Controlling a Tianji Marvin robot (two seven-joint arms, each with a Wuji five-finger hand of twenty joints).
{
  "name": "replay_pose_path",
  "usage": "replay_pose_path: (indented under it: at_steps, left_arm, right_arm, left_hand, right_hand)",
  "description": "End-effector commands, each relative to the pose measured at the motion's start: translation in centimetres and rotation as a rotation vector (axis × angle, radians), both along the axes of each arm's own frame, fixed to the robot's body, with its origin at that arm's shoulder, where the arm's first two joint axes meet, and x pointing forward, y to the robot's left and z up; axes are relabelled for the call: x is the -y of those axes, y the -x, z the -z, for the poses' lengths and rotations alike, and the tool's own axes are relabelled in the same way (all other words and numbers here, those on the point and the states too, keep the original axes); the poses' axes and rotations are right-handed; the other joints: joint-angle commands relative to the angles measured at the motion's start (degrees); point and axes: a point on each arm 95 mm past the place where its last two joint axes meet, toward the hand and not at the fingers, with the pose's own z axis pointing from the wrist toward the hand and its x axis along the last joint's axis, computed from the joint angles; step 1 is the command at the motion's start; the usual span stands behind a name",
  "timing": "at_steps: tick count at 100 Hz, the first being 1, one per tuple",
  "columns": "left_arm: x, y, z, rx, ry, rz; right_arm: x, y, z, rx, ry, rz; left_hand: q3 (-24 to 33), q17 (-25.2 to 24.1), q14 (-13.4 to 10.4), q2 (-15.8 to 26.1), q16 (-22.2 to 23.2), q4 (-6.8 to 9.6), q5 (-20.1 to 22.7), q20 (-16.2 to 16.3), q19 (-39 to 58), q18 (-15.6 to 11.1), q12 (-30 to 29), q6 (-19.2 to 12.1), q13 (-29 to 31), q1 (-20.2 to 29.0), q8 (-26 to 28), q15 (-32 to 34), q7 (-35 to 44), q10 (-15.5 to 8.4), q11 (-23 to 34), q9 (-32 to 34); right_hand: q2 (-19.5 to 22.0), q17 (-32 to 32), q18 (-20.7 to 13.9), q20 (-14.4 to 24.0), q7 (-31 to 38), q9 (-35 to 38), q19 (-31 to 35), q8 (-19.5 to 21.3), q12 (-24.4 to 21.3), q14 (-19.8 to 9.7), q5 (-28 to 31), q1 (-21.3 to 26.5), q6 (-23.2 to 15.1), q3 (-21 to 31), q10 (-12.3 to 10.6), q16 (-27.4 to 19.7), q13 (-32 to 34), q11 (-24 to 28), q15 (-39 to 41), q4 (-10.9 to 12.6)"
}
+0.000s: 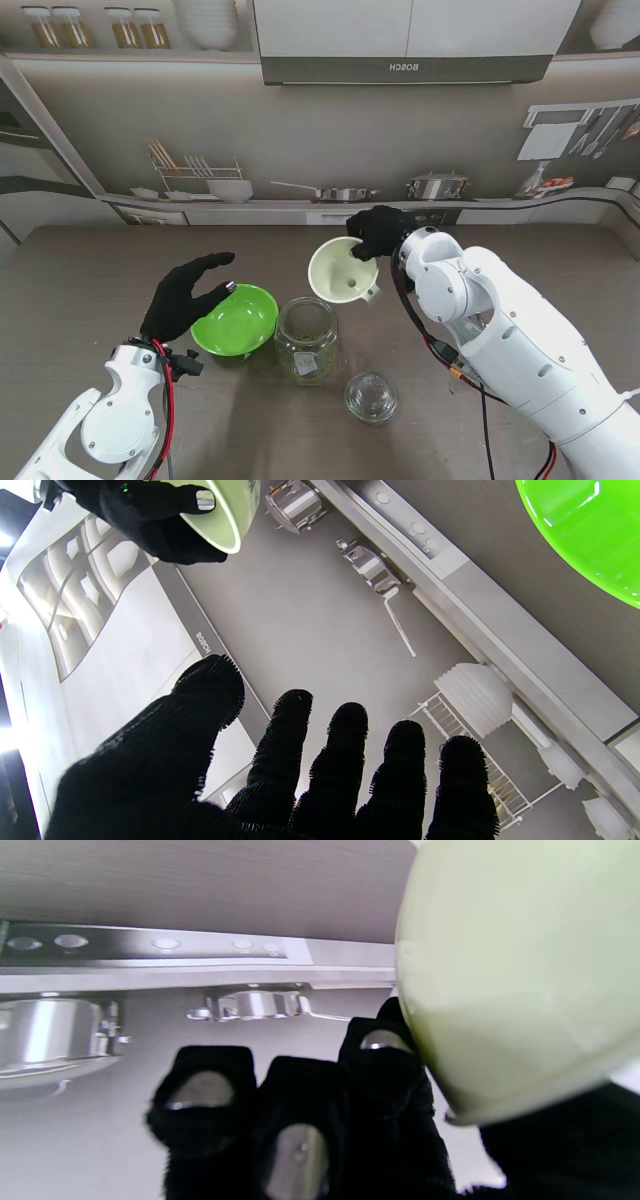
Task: Pour mung beans into a glass jar with a funnel
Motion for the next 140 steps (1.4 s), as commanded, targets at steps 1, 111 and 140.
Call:
replay_pose_path:
  at_steps: [1, 111, 140]
  left_arm:
    - [0.3, 0.0, 0.2, -0.016, 0.002, 0.012]
    - [0.5, -0.2, 0.6, -0.034, -0.012, 0.026]
    - [0.6, -0.2, 0.7, -0.039, -0.012, 0.03]
  right_arm:
    - [1.8, -0.9, 1.2, -0.033, 0.038, 0.043]
    - [7.4, -5.8, 13.5, 0.065, 0.205, 0.182]
    - [7.2, -5.5, 14.8, 0.061, 0.184, 0.159]
  left_hand:
    - [-0.84, -1.0, 0.17, 1.72, -0.72, 1.68, 0.39, -0.34, -2.03, -0.85, -0.21, -0.89, 0.82, 1.05, -0.41, -0.4, -0.2, -0.05, -0.37, 0.51]
    - [-1.15, -1.18, 0.22, 1.86, -0.73, 1.71, 0.46, -0.35, -2.08, -0.92, -0.22, -0.88, 0.8, 1.01, -0.39, -0.48, -0.18, -0.03, -0.38, 0.46]
    - [-1.31, -1.24, 0.13, 1.98, -0.74, 1.72, 0.37, -0.35, -2.1, -0.96, -0.22, -0.87, 0.73, 1.02, -0.39, -0.53, -0.21, -0.09, -0.38, 0.47]
  right_hand:
    - [1.21, 2.11, -2.44, 1.2, 2.08, 4.33, 2.93, 1.75, -0.12, -5.47, -1.02, 2.41, -0.18, 2.75, -0.26, 0.8, 2.14, 1.65, 3.44, -0.82]
    - [3.39, 1.43, -1.49, 0.36, 3.84, 4.12, 0.25, 0.68, -1.57, -4.34, -4.31, 2.54, 0.05, 0.6, -0.16, -1.61, 2.14, -2.72, -0.54, -0.43]
    - [3.93, 0.83, -0.44, -0.27, 4.05, 3.55, -2.03, -0.18, -2.81, -2.83, -4.9, 2.47, -0.6, -0.55, 0.67, -3.35, 2.11, -4.38, -3.12, 0.04]
